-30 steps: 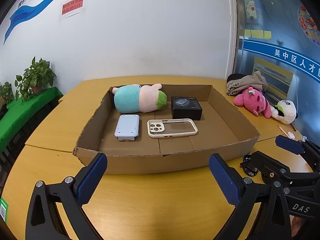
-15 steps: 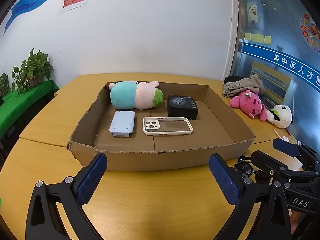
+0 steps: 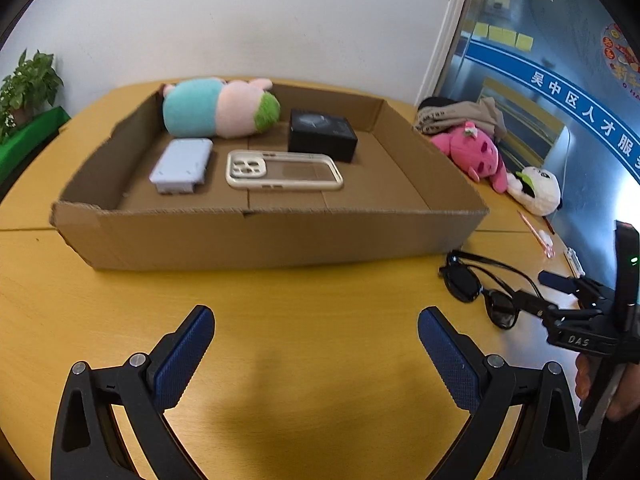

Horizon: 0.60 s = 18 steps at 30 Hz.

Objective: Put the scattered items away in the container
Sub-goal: 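Withdraw both grippers and move toward the black sunglasses, then close the right gripper on the black sunglasses frame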

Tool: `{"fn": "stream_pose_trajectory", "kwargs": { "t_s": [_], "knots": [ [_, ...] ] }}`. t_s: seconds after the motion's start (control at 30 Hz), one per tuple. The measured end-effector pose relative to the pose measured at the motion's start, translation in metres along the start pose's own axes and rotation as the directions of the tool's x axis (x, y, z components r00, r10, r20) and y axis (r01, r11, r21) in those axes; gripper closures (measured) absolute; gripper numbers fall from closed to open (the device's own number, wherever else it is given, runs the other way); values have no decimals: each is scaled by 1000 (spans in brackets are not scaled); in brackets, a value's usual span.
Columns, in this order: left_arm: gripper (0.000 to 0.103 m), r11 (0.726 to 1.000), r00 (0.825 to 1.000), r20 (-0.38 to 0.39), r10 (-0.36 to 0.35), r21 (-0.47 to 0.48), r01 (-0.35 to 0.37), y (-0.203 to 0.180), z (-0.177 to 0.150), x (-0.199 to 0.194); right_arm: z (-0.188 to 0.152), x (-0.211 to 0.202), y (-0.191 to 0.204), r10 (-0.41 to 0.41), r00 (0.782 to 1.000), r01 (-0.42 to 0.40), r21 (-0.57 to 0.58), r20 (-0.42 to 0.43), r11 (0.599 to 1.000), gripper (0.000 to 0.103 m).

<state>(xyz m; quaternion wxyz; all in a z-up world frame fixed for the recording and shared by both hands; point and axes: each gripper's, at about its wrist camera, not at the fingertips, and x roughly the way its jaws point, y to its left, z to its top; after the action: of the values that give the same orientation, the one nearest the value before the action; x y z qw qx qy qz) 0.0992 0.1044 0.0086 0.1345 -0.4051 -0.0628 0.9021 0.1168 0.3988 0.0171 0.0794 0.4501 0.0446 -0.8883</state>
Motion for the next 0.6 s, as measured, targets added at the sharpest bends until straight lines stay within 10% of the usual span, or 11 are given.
{"fn": "stream_pose_trajectory", "kwargs": {
  "t_s": [0.6],
  "knots": [
    [0, 999, 994, -101, -44, 0, 45, -12, -8, 29, -24, 32, 19, 41, 994, -49, -85, -97, 995, 47]
  ]
}}
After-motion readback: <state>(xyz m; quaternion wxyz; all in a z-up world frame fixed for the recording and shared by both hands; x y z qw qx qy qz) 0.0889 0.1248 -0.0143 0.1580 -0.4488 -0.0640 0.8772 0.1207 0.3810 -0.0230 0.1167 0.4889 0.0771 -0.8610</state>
